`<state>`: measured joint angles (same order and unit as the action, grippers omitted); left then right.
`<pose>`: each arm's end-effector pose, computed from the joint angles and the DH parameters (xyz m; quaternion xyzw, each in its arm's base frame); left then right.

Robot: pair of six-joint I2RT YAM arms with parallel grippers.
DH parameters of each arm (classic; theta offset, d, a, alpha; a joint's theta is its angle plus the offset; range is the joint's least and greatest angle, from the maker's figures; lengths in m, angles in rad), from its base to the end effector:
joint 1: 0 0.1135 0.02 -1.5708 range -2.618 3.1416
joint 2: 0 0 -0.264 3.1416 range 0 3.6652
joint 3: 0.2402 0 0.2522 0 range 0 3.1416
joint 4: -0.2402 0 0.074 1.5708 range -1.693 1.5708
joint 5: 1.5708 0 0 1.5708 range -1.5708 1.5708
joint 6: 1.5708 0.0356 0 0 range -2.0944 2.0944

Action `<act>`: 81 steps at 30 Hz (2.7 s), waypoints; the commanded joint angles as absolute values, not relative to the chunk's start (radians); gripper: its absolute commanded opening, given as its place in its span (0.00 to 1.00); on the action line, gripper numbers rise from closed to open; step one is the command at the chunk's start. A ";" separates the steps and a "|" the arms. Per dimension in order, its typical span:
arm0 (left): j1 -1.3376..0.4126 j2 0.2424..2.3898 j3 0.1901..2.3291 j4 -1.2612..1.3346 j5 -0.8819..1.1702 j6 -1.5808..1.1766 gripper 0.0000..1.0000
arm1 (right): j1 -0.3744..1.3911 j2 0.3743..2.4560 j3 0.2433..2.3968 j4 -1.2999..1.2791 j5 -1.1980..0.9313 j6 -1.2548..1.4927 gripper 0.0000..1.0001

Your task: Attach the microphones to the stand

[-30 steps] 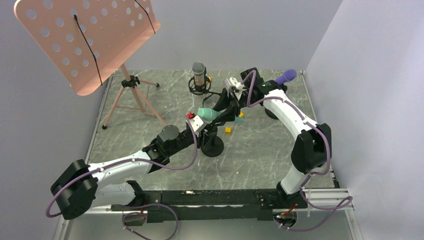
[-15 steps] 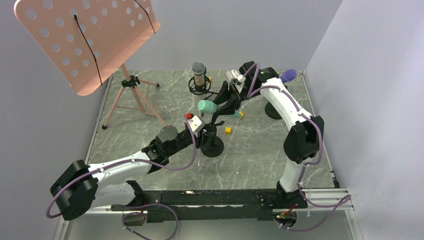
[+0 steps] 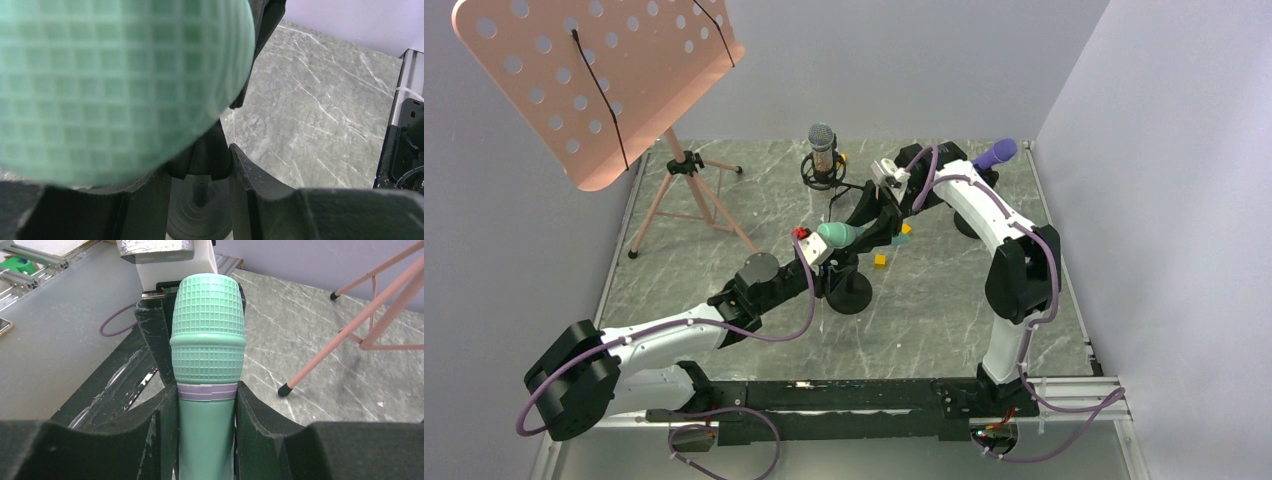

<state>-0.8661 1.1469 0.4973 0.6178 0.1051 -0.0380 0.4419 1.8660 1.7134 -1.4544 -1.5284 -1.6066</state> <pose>0.1605 -0.1945 0.2503 0.3220 0.6420 -0.3374 0.6085 0.2969 0.1798 0.3127 -0.6102 0.3859 0.5850 0.3696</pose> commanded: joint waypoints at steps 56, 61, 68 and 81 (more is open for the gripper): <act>-0.870 1.094 0.478 0.651 0.086 -0.086 0.75 | 0.345 1.836 1.668 -1.494 -1.482 -1.635 1.00; -0.870 1.082 0.479 0.636 0.080 -0.078 0.70 | 0.314 1.805 1.622 -1.495 -1.373 -1.648 1.00; -0.869 1.084 0.483 0.628 0.067 -0.075 0.59 | 0.296 1.794 1.561 -1.447 -1.363 -1.621 0.96; -0.868 1.097 0.495 0.612 0.058 -0.071 0.43 | 0.298 1.742 1.456 -1.168 -1.296 -1.398 0.65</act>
